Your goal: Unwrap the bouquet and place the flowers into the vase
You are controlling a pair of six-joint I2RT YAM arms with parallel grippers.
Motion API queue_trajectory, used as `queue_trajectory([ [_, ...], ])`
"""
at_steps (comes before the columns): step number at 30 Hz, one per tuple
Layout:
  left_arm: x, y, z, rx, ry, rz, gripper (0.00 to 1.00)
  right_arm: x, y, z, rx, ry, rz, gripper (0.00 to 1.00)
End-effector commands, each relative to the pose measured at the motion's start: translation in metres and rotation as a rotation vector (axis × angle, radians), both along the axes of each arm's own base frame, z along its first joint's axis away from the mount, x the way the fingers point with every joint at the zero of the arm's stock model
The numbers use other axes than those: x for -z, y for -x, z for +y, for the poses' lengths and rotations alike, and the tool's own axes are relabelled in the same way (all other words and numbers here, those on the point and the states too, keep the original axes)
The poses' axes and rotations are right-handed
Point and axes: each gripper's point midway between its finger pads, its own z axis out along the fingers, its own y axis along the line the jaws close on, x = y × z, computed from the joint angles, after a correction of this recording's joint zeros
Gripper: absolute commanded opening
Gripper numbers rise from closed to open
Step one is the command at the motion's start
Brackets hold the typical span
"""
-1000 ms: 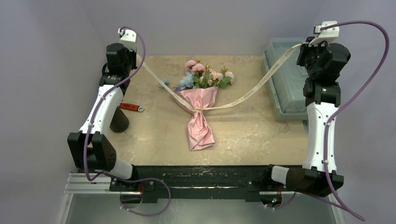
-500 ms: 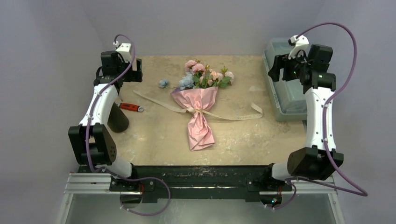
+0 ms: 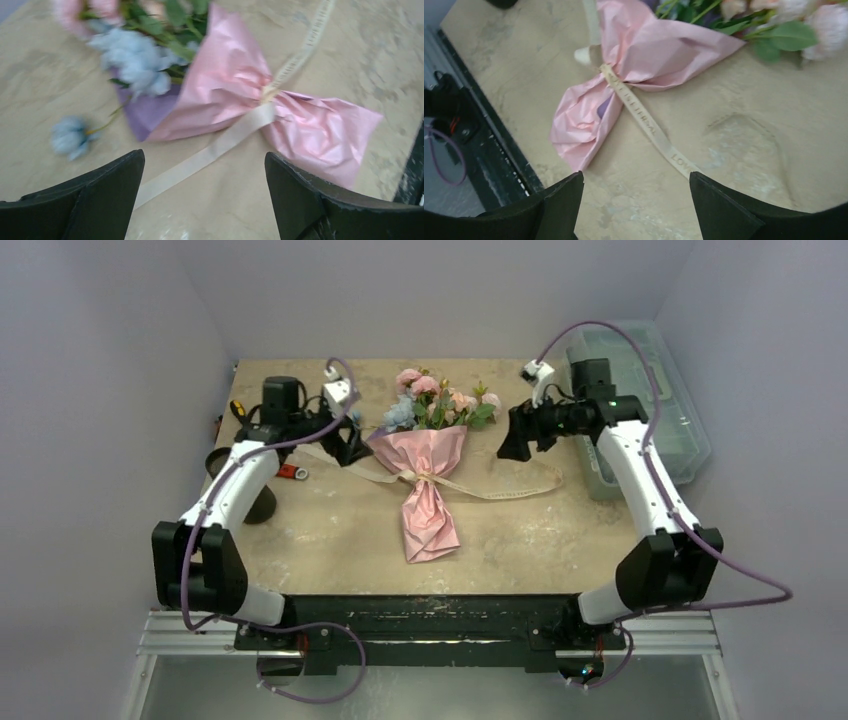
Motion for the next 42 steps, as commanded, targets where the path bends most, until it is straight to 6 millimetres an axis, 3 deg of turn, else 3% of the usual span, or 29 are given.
queue_trajectory([
  [1, 0.013, 0.044, -0.068, 0.346, -0.080, -0.151, 0.87, 0.027, 0.004, 0.054, -0.142, -0.078, 0.070, 0.79],
  [6, 0.045, 0.057, -0.096, 0.487, -0.212, -0.237, 0.79, 0.060, -0.003, 0.097, -0.208, -0.102, 0.144, 0.71],
  [13, 0.070, 0.059, -0.120, 0.584, -0.314, -0.315, 0.69, 0.110, -0.007, 0.125, -0.242, -0.078, 0.205, 0.69],
  [17, 0.085, 0.058, -0.126, 0.620, -0.367, -0.320, 0.62, 0.133, -0.009, 0.132, -0.254, -0.049, 0.227, 0.71],
  [26, 0.106, 0.042, -0.127, 0.571, -0.405, -0.304, 0.58, 0.171, -0.014, 0.141, -0.255, -0.004, 0.245, 0.71],
  [34, 0.120, 0.041, -0.118, 0.544, -0.451, -0.273, 0.39, 0.200, -0.010, 0.136, -0.263, 0.043, 0.267, 0.67],
  [37, 0.126, 0.043, -0.114, 0.543, -0.468, -0.254, 0.26, 0.205, -0.011, 0.134, -0.253, 0.058, 0.262, 0.51],
  [42, 0.136, 0.049, -0.104, 0.546, -0.507, -0.222, 0.01, 0.199, -0.012, 0.134, -0.266, 0.060, 0.255, 0.08],
])
